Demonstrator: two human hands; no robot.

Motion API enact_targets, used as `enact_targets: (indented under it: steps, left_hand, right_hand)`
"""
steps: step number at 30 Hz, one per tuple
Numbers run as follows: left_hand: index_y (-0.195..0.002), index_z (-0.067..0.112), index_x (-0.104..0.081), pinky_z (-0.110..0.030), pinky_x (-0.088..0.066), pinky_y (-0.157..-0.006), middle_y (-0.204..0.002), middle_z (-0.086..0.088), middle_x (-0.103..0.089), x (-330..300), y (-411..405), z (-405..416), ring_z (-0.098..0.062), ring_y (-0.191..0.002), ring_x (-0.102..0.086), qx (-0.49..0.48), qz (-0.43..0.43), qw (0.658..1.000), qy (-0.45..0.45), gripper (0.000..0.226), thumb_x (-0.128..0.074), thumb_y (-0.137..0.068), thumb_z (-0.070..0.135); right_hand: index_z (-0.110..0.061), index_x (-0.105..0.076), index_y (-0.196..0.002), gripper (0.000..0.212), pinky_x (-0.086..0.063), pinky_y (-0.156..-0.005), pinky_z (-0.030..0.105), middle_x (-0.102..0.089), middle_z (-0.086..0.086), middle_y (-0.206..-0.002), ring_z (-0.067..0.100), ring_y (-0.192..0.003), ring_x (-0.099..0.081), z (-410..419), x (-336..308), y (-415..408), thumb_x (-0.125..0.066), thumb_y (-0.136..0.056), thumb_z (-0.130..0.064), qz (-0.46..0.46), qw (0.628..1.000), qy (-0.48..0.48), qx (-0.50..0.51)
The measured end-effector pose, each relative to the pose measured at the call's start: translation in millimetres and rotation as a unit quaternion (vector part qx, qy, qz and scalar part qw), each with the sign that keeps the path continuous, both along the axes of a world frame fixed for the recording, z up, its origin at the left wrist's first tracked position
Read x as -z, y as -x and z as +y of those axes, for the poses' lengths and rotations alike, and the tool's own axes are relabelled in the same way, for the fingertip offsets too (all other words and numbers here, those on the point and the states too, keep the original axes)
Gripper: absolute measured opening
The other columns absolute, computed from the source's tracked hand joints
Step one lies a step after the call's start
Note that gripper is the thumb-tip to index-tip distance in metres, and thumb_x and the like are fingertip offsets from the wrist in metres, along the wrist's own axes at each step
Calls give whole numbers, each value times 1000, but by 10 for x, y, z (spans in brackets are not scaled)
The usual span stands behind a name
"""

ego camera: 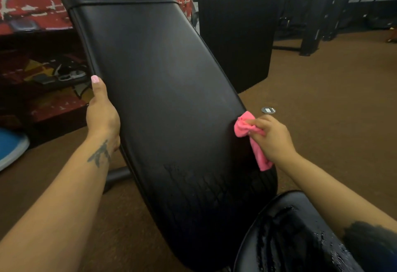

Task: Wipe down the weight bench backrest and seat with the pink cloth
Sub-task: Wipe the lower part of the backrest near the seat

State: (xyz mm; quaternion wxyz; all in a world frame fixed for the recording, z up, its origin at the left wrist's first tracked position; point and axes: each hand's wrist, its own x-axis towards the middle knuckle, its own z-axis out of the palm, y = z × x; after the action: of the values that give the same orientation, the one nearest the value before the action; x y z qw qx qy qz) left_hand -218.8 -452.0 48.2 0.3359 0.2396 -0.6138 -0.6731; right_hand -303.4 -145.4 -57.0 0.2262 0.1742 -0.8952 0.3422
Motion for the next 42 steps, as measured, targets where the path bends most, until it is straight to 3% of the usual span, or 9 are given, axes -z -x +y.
enact_targets:
  steps: [5,11,16,20,28,30,34,37,42]
  left_hand:
    - [-137,17,-48,-28,-46,-86,-107,12,-54,17,1,-9,-12,-104,-56,8,11,1000,-16,68,-32,-94,66]
    - [-136,15,-50,-28,-47,-93,-111,11,-55,17,3,-14,-12,-103,-55,-1,11,1000,-3,67,-32,-95,66]
    - [-135,16,-51,-27,-46,-90,-113,11,-55,27,7,-25,-11,-101,-55,1,8,1000,-4,68,-32,-94,67]
    - [-136,17,-50,-27,-45,-90,-113,11,-54,26,9,-34,-11,-104,-54,3,7,1000,-2,68,-31,-94,67]
    - [-135,18,-51,-29,-45,-93,-113,11,-54,37,33,-53,-13,-105,-54,0,2,1000,2,69,-31,-93,69]
    - [-134,17,-52,-31,-45,-97,-114,10,-55,35,35,-70,-15,-109,-55,0,3,1000,5,70,-31,-92,70]
    - [-136,17,-50,-25,-45,-84,-112,11,-55,47,37,-70,-12,-104,-56,10,1,1000,-1,68,-30,-94,67]
    - [-138,18,-49,-25,-45,-84,-114,11,-56,45,39,-70,-12,-107,-57,18,2,1000,-2,69,-30,-94,68]
    - [-139,17,-46,-27,-47,-91,-115,11,-55,46,45,-69,-11,-105,-55,25,7,1000,1,68,-29,-95,65]
  right_hand:
    - [-19,-71,-104,33,-36,-68,16,-58,-3,-91,13,-82,-57,268,303,-232,-70,-76,-3,-16,999,-10,-37]
    - [-17,-69,-107,27,-38,-67,27,-58,4,-91,25,-84,-59,255,224,15,-65,-82,-10,-25,998,2,65]
    - [-16,-70,-106,30,-35,-68,19,-58,0,-93,13,-80,-55,1,163,-152,-68,-78,-6,23,999,-25,-25]
    - [-25,-70,-105,37,-43,-70,25,-57,-6,-94,11,-81,-57,189,250,-369,-70,-75,-3,4,994,-62,-94]
    - [-16,-66,-113,30,-42,-70,34,-57,7,-93,30,-85,-58,94,75,-79,-64,-83,-16,-24,996,-66,56]
    - [-18,-65,-115,32,-39,-69,29,-56,4,-93,25,-84,-57,-117,-7,-149,-63,-83,-16,-6,998,-52,37]
    - [-23,-68,-111,34,-40,-70,24,-58,-1,-94,13,-80,-55,-265,42,-429,-67,-79,-10,18,997,-35,-71]
    - [-24,-71,-104,31,-38,-68,16,-61,-2,-93,11,-80,-57,-119,174,-561,-67,-76,-12,26,991,-58,-121]
    - [-20,-69,-107,29,-43,-68,29,-59,2,-93,22,-81,-60,-39,146,-410,-67,-80,-10,-7,999,-48,-25]
